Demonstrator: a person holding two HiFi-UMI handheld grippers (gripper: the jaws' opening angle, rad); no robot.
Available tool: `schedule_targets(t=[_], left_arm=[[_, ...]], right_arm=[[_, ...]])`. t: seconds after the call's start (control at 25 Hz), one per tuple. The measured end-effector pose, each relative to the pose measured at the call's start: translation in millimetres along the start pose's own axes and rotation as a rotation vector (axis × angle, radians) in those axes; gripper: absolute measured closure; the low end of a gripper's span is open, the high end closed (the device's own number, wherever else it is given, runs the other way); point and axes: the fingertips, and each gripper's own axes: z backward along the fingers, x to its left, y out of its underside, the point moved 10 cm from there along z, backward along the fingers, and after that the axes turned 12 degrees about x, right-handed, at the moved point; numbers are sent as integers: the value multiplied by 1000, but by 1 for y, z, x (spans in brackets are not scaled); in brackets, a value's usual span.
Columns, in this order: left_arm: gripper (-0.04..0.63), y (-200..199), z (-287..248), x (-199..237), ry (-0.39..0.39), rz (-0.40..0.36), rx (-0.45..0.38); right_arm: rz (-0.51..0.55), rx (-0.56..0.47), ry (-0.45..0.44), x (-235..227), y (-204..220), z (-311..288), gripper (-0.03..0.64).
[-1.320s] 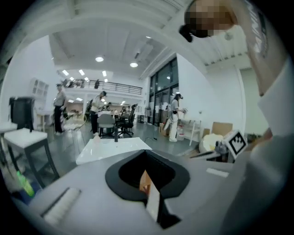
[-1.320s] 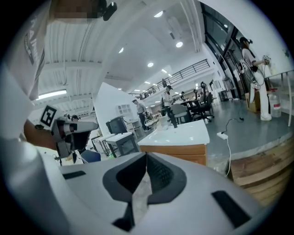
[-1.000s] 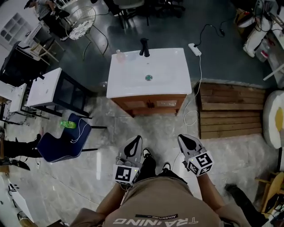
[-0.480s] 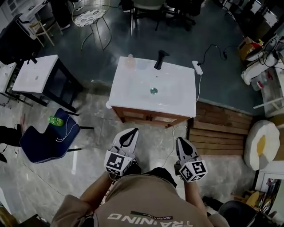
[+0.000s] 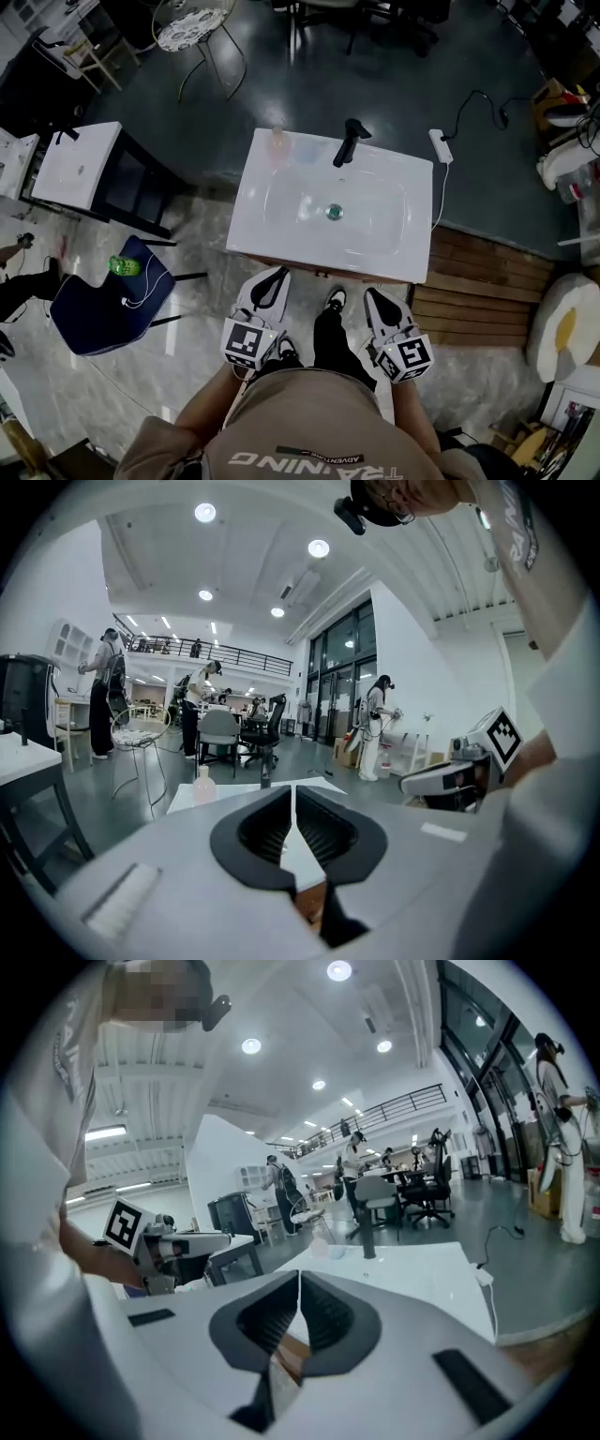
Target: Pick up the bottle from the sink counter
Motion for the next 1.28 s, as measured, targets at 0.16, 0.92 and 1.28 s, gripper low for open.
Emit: schedule_targets(t=[0.16, 0.92, 1.28], left_arm=[[591, -30, -39, 10, -71, 49, 3], [591, -67, -159, 114, -206, 127, 47], [591, -46, -202, 205, -165, 219, 91]], right_arm=[[32, -25, -68, -57, -38, -34, 606], [54, -61, -174, -135, -119, -125, 606], [48, -25, -106, -102, -148, -140, 606]])
